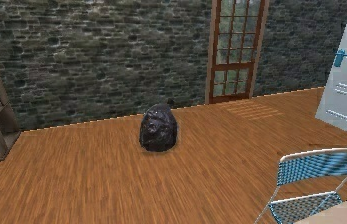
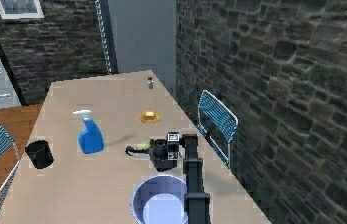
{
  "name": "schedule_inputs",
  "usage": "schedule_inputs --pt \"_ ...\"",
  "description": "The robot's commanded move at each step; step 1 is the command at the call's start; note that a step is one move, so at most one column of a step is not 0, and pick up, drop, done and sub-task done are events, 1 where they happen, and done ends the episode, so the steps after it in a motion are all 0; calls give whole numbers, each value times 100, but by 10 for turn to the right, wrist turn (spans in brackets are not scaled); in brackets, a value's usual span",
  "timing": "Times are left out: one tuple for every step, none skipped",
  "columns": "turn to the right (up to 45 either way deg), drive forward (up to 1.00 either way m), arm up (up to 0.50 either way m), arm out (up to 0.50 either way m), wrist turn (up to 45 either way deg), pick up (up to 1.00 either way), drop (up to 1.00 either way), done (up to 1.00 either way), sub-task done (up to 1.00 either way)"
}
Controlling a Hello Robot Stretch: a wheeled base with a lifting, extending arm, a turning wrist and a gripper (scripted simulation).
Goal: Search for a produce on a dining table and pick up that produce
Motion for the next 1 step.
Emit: schedule_inputs --pt "0 0 0 0 0 0 0 100 0"
